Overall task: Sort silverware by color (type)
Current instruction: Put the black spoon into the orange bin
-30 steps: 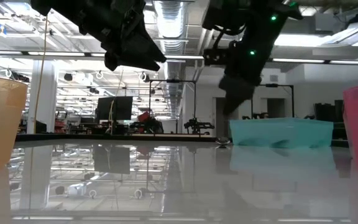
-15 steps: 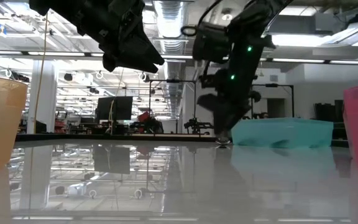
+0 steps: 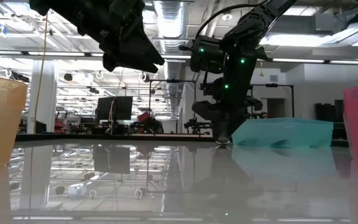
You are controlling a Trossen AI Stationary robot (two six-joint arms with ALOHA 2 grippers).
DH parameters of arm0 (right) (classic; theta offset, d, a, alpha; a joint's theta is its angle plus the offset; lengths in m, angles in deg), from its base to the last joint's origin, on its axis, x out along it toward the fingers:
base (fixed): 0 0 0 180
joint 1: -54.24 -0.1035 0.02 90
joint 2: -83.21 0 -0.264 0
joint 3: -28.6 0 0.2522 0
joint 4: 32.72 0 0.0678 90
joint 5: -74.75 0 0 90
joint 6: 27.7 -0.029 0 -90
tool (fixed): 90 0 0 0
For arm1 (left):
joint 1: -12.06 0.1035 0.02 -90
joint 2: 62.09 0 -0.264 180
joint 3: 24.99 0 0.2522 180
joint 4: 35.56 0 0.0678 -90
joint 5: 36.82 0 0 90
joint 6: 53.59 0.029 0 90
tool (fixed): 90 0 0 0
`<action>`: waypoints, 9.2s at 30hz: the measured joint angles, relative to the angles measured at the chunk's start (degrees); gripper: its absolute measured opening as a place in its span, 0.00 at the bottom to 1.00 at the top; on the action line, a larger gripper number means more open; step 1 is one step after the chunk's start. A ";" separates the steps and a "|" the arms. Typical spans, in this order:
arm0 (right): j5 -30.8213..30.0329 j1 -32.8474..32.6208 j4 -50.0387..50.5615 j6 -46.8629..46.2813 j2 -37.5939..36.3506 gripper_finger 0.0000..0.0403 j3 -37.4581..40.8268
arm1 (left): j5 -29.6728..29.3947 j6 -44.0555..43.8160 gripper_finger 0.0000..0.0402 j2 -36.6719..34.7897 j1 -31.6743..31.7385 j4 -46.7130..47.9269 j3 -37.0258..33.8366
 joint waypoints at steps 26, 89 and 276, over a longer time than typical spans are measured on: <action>1.53 0.10 -4.01 -4.73 3.32 0.43 1.01 | 0.38 0.38 0.41 -0.97 -0.02 -0.88 0.00; 5.27 -19.13 -6.44 1.99 3.54 0.02 1.22 | 17.05 3.04 0.41 -61.81 1.95 -31.90 -43.81; 47.65 -21.83 -30.78 39.37 41.73 0.04 -66.26 | 19.63 13.51 0.41 -78.75 19.11 -0.90 -44.19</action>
